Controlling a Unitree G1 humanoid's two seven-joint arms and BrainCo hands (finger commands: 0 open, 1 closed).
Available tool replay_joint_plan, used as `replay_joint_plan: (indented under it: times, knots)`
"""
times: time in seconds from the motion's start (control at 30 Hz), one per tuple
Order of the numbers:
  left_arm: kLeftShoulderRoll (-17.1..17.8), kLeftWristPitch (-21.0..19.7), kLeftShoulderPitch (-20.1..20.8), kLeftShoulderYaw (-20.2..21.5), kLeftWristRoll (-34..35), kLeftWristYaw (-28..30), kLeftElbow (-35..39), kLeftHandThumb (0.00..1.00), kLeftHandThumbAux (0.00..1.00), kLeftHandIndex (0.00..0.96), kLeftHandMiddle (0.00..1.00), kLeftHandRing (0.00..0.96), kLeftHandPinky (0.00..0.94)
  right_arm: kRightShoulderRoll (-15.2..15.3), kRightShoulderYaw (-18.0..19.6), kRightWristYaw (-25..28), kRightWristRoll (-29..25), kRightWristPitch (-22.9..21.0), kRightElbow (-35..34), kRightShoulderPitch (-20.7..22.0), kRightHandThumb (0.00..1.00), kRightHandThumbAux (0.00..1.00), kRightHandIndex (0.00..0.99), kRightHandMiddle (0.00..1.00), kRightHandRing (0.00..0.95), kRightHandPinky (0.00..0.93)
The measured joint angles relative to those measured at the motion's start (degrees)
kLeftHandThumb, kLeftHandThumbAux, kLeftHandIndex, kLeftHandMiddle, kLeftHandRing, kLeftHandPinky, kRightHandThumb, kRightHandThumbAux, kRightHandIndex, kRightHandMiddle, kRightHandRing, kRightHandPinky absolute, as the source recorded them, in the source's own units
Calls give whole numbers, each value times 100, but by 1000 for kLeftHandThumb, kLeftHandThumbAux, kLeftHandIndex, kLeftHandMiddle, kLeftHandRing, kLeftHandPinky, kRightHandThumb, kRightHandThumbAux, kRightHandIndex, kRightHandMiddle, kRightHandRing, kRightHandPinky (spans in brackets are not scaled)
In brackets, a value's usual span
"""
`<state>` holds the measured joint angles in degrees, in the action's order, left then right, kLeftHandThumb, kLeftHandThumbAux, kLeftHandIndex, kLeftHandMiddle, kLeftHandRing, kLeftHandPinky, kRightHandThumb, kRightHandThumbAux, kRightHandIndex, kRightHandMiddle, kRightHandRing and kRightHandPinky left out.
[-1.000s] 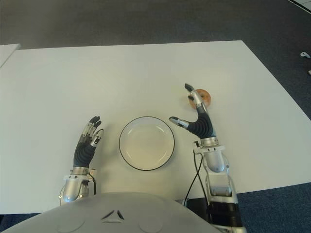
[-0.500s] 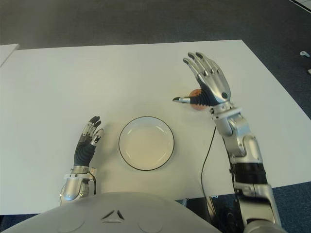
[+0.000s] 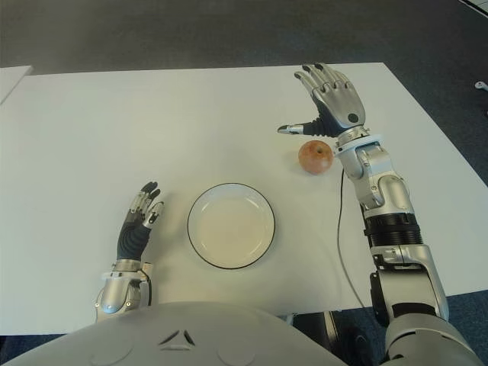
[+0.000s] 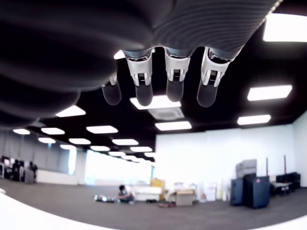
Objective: Put the apples into the plate.
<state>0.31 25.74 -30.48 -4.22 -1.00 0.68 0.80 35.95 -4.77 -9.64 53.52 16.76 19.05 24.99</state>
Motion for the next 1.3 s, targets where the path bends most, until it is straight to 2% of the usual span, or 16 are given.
replay_joint_plan:
  times: [0.2, 0.4, 0.53, 0.97, 1.3]
  knots:
    - [12, 1, 1, 50, 58, 54, 0, 110, 461, 56, 57, 94, 165, 73, -285, -11, -107, -19, 1239, 623, 336, 214, 0, 0, 0, 0]
    - [41, 1, 12, 110, 109, 91, -1, 113, 462, 62, 61, 98, 169, 110, -541, -86, -196, -59, 2005, 1120, 302, 165, 0, 0, 0, 0]
    - [63, 1, 15, 133, 124, 118, -1, 113, 462, 58, 59, 95, 160, 143, -650, -178, -227, -67, 2298, 1222, 288, 147, 0, 0, 0, 0]
    - [143, 1, 7, 183, 140, 131, -4, 95, 498, 34, 49, 87, 156, 247, -872, -234, -434, -153, 2523, 1182, 271, 138, 0, 0, 0, 0]
    - [142, 1, 15, 175, 138, 131, -4, 80, 497, 37, 48, 79, 138, 392, -928, -165, -588, -263, 2302, 994, 264, 153, 0, 0, 0, 0]
